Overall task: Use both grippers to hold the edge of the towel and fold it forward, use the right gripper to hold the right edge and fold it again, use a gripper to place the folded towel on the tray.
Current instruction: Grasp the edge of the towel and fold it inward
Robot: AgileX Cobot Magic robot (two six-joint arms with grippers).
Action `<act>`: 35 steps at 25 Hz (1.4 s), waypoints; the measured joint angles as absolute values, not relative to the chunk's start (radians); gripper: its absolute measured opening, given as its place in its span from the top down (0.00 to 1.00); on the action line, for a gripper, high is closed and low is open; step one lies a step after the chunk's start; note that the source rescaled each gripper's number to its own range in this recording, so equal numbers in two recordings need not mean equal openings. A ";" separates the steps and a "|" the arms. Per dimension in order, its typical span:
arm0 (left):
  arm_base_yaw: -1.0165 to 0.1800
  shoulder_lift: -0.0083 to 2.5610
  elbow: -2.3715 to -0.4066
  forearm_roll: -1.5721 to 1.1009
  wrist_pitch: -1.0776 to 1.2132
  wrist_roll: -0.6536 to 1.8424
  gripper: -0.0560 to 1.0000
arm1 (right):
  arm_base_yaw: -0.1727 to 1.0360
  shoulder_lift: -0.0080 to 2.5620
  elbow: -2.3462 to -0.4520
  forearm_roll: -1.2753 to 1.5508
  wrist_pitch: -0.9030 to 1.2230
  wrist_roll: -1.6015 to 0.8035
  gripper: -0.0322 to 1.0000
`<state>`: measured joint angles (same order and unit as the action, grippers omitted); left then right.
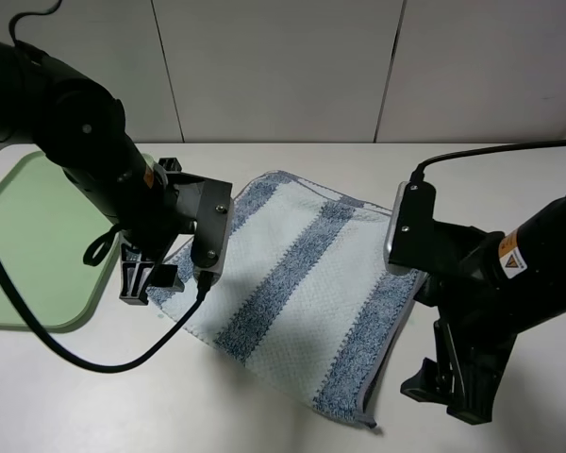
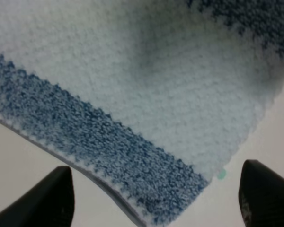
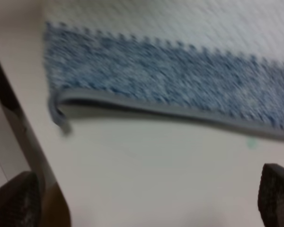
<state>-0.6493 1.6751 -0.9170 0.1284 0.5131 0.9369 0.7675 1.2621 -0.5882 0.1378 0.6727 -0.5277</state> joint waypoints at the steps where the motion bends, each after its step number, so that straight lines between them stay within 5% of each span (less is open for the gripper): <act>1: -0.649 1.675 -0.917 0.128 0.512 0.935 0.28 | 0.788 1.263 -0.588 0.138 0.664 -0.523 0.00; 9: -0.649 1.675 -0.917 0.131 0.513 0.932 0.27 | 0.823 1.263 -0.588 0.139 0.628 -0.479 0.00; 17: -0.649 1.675 -0.917 0.235 0.513 0.930 0.06 | 0.823 1.263 -0.588 0.141 0.627 -0.470 0.00; 35: -0.531 1.675 -0.790 0.173 0.418 1.057 0.05 | 0.835 1.442 -0.589 0.191 0.554 -0.488 0.00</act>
<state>-0.5315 1.6751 -0.7901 0.1726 0.4178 1.0567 0.8352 1.4417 -0.5885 0.1907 0.5544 -0.4881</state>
